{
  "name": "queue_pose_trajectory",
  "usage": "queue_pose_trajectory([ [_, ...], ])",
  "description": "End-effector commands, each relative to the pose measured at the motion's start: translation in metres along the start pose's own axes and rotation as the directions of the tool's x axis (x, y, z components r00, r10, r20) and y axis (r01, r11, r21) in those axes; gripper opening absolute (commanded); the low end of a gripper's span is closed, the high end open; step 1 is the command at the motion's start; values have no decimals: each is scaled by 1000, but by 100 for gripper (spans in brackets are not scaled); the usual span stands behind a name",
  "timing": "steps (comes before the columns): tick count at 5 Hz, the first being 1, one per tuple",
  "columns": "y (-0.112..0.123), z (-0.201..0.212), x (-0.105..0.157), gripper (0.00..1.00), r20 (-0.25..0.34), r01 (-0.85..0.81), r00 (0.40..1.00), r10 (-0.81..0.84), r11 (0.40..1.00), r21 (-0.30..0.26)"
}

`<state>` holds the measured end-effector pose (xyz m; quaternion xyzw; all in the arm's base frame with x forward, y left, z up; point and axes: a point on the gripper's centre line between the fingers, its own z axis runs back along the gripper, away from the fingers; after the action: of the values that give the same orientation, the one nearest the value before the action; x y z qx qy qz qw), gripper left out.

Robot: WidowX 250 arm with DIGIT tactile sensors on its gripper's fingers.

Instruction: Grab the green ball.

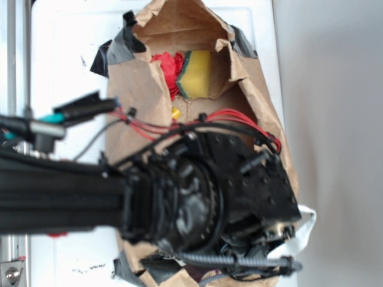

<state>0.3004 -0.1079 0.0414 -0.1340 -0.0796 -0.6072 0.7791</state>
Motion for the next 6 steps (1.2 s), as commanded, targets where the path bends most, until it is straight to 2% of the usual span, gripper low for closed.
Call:
queue_pose_trajectory([
  [1,-12,8,25,0,24,49,998,-50,998,35],
  [5,-15,16,16,0,10,41,999,-41,998,54],
  [6,-13,28,-2,0,-68,-64,995,71,993,100],
])
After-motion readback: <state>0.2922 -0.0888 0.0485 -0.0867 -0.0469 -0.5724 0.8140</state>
